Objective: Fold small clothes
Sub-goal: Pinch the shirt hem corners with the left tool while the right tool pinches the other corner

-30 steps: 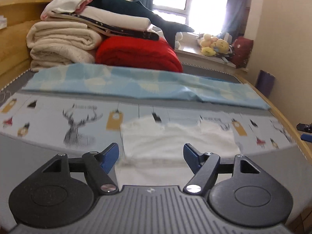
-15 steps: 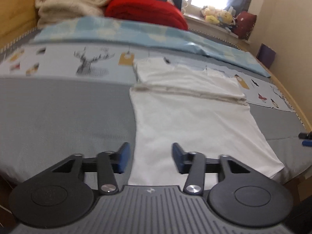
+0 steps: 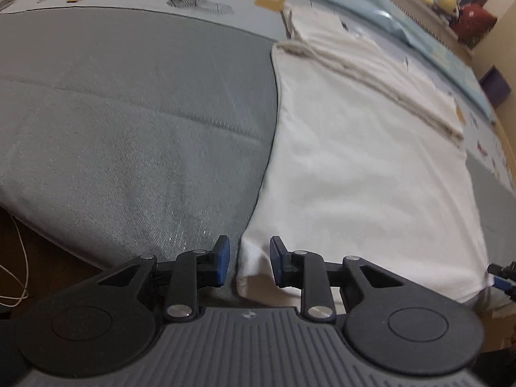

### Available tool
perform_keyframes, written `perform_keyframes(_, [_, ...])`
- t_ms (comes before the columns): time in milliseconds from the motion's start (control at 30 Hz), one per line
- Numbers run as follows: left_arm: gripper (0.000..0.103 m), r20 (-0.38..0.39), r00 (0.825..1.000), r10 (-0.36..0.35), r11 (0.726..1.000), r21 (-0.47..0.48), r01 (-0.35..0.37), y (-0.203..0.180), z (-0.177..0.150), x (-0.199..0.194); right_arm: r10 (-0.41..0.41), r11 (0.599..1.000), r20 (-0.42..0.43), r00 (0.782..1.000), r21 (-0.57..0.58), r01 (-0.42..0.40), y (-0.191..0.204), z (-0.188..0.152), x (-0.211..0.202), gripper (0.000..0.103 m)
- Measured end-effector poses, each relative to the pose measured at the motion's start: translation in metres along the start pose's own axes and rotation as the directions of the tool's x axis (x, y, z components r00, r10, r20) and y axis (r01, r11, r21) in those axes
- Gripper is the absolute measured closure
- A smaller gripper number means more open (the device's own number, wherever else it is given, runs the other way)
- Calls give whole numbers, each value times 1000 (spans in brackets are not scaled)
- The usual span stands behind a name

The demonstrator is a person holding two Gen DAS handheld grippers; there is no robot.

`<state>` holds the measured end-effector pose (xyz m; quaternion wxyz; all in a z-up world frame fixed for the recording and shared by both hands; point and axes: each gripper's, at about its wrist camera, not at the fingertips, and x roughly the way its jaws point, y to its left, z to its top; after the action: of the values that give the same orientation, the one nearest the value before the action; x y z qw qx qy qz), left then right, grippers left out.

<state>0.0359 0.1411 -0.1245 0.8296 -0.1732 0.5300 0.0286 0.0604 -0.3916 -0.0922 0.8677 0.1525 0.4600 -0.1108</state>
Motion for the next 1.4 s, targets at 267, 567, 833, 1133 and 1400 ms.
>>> perform_keyframes(267, [91, -20, 1000, 11, 999, 49, -10, -6, -4, 13, -16, 999, -44, 999, -28, 15, 1, -6, 13, 64])
perform_keyframes(567, [97, 65, 998, 21, 997, 66, -25, -7, -5, -17, 66, 998, -6, 998, -16, -66, -1, -10, -14, 96])
perform_keyframes(833, [83, -38, 999, 13, 999, 39, -12, -5, -4, 6, -10, 999, -68, 998, -44, 7, 2, -12, -1, 94])
perform_keyframes(1133, [96, -13, 999, 35, 997, 74, -34, -10, 0, 12, -42, 993, -55, 998, -114, 36, 11, -14, 11, 96])
perform_keyframes(1400, [93, -42, 999, 29, 999, 44, -27, -6, 1, 13, -28, 995, -30, 999, -95, 25, 9, -13, 4, 94])
